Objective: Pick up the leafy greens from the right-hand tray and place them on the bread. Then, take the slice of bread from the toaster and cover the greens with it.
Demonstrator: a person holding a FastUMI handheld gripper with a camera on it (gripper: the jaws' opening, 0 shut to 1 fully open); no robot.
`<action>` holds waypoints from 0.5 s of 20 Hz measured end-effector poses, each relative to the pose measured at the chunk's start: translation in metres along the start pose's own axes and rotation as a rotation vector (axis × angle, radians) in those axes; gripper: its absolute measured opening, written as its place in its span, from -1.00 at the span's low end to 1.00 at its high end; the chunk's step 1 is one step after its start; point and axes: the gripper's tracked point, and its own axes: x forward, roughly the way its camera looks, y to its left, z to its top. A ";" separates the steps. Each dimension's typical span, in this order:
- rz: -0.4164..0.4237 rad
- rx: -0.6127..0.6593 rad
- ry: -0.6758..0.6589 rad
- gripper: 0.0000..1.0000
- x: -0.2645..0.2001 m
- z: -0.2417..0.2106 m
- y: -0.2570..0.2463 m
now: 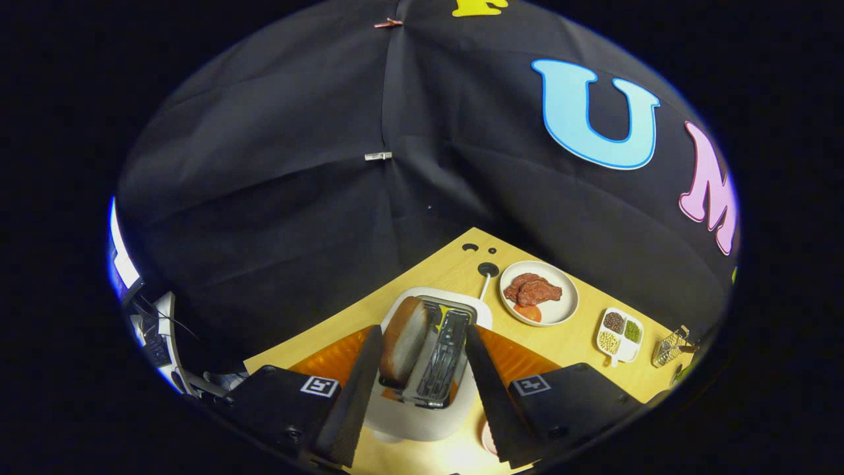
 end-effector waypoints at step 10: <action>-0.050 0.112 0.139 -0.52 0.043 -0.027 0.005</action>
